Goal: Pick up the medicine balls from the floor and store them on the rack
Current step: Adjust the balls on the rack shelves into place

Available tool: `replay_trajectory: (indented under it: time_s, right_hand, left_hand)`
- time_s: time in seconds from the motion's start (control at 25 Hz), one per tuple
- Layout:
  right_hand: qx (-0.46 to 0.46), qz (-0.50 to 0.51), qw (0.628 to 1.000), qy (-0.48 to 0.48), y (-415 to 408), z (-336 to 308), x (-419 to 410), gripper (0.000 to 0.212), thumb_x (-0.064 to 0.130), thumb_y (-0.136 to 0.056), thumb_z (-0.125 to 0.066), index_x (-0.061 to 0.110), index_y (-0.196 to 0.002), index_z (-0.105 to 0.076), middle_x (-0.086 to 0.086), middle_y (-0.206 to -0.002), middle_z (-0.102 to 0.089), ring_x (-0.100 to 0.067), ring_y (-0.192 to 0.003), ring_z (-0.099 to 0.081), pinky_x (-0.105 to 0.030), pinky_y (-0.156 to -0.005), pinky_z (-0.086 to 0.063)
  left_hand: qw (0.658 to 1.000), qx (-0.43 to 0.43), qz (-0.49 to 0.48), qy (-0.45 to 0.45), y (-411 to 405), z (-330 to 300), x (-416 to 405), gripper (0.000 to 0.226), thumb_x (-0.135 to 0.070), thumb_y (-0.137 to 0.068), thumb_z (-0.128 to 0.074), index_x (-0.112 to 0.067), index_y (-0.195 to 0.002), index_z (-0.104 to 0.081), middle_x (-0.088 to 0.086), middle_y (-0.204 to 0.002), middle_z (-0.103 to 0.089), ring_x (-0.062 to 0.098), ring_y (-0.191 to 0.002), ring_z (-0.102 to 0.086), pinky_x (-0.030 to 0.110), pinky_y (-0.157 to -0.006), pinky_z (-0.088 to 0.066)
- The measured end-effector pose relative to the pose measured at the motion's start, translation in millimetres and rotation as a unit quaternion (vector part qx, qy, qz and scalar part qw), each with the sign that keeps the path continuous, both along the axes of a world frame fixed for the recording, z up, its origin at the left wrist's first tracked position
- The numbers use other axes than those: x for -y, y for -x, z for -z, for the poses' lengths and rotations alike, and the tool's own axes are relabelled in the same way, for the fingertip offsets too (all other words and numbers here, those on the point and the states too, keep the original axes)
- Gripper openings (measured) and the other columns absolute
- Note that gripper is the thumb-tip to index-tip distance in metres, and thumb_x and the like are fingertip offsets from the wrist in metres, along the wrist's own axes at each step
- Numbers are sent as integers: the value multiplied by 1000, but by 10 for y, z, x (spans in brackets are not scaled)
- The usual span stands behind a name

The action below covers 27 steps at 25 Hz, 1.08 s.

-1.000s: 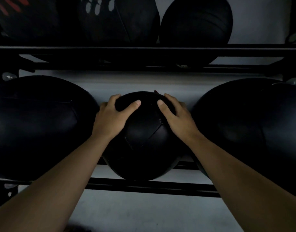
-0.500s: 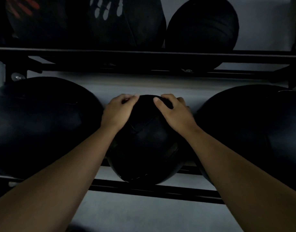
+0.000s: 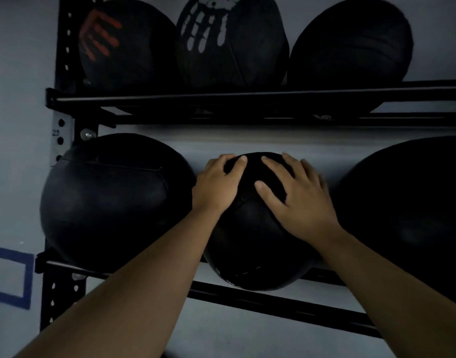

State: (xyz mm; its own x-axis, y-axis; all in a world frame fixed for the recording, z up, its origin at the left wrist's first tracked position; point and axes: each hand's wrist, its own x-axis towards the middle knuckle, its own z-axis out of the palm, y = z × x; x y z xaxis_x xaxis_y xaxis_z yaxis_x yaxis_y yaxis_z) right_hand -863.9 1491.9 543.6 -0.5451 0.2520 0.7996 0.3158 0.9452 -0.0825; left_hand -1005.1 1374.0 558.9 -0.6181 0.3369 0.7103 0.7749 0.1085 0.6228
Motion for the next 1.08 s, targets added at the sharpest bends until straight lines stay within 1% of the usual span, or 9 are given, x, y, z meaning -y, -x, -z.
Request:
replay_trajectory:
  time_s: [0.08,0.2,0.36,0.48,0.56,0.68,0.84,0.96,1.08]
  right_hand:
    - [-6,-12,999,34,36,-106,-11,72,76,-93,-27,48,-159,-31,2,-173,-26,-34,-160,-21,-62,-125,-20]
    - [-19,-22,999,41,15,-104,-17,76,79,-91,-26,46,-158,-35,3,-170,-32,-31,-157,-27,-59,-122,-25]
    - [-24,-38,998,38,-41,-12,1,82,82,-86,-19,47,-157,-36,4,-169,-33,-31,-156,-27,-59,-122,-26]
    - [3,-33,998,58,-76,-60,26,73,79,-91,-29,47,-157,-35,3,-170,-31,-33,-157,-25,-61,-124,-23]
    - [10,-4,998,67,-86,-85,99,68,71,-94,-36,43,-157,-38,0,-170,-32,-35,-157,-25,-62,-124,-22]
    - [-25,52,998,15,110,-109,492,61,55,-98,-44,28,-153,-46,-11,-166,-38,-37,-156,-26,-64,-125,-18]
    - [-16,-30,999,-5,876,-167,1456,62,60,-101,-43,33,-157,-40,-8,-166,-38,-32,-157,-28,-59,-127,-17]
    - [18,-55,995,79,1624,-254,2041,71,72,-100,-30,37,-161,-29,-7,-169,-29,-36,-157,-24,-63,-125,-20]
    - [2,-40,988,148,2115,-288,2276,81,82,-94,-24,41,-164,-19,-9,-174,-17,-41,-160,-14,-70,-123,-17]
  left_hand:
    - [999,31,4,10,0,-8,-9,69,-78,-99,-36,-40,-153,-52,-5,-162,-51,27,-150,-48,57,-124,-36]
    - [999,27,29,6,-27,141,43,80,-85,-89,-35,-43,-156,-47,-7,-165,-46,26,-155,-42,59,-127,-32]
    - [999,16,28,42,-63,165,130,71,-76,-101,-34,-41,-163,-39,-6,-173,-37,26,-161,-32,59,-131,-23]
    - [985,-65,-43,154,-65,91,291,63,-63,-111,-22,-37,-167,-34,-4,-176,-34,23,-165,-26,57,-135,-4]
    - [972,-130,-97,169,47,58,526,57,-53,-114,-23,-33,-163,-43,-5,-172,-42,21,-164,-27,54,-135,3]
    - [967,-143,-193,87,450,-2,1099,52,-48,-114,-33,-28,-159,-49,0,-170,-43,26,-164,-25,56,-134,-1]
    - [965,-85,-247,10,1168,-26,1988,60,-56,-108,-44,-26,-160,-46,9,-171,-39,37,-160,-29,64,-130,-19]
    - [979,-18,-204,11,1785,32,2519,70,-67,-104,-46,-30,-162,-41,8,-172,-37,41,-157,-35,63,-126,-28]
    - [997,30,-62,-21,2184,132,2721,80,-76,-97,-50,-36,-166,-36,6,-173,-35,35,-158,-38,56,-127,-32]
